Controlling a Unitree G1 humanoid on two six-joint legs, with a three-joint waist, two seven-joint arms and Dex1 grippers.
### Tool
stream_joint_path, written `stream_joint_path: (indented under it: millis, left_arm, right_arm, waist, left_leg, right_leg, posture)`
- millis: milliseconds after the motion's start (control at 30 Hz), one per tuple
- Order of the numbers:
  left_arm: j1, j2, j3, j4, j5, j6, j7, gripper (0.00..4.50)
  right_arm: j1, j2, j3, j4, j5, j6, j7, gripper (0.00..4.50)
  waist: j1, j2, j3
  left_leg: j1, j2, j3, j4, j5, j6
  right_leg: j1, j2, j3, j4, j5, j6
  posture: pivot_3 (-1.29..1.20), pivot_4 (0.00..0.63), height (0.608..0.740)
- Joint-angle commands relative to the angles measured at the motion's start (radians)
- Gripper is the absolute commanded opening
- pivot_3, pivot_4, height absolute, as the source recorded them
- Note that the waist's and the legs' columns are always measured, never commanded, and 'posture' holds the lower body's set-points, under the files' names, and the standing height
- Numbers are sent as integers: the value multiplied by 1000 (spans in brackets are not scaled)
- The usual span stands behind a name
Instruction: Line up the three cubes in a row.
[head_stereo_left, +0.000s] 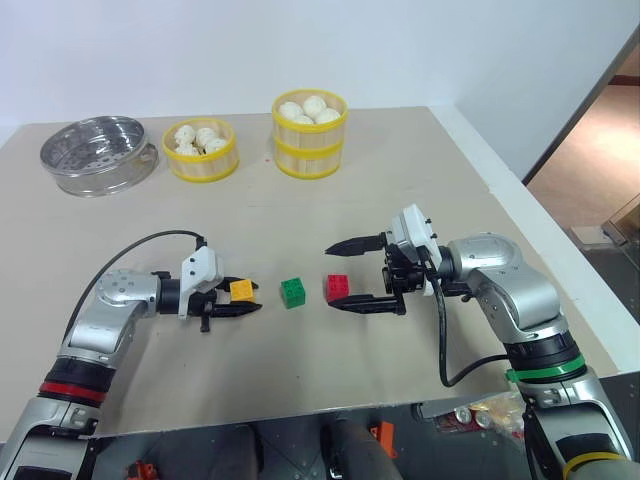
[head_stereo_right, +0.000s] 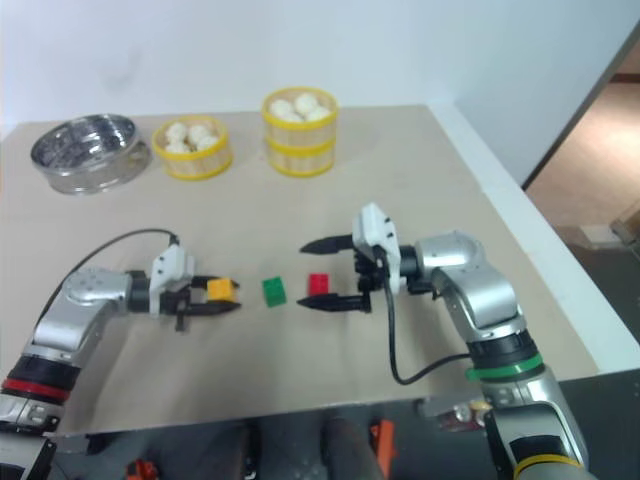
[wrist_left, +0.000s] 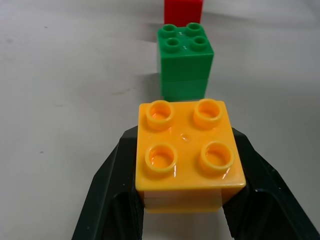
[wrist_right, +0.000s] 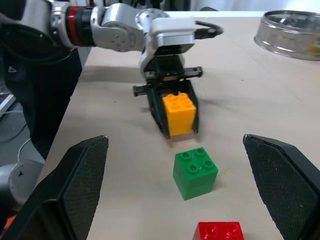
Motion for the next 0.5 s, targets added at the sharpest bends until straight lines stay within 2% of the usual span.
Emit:
stream_joint_path:
  millis: [33, 500]
  left_arm:
    - [13, 35, 23, -38, 2, -22, -17, 1378]
    - [10, -14, -5, -5, 35, -57, 16, 1378]
  right_arm:
    - [-23, -3, -31, -7, 15, -5, -7, 4500]
    - [-47, 3, -17, 37, -1, -26, -2, 4500]
  waist:
    - [0, 0, 0]
    - [1, 0, 0]
  left_leg:
    - [0, 0, 0, 0, 0, 0]
    - [0, 0, 0, 1, 0, 0]
  right_leg:
    - [0, 0, 0, 0, 0, 0]
    - [0, 0, 0, 0, 0, 0]
  posture:
    - [0, 150, 740]
    - [0, 150, 740]
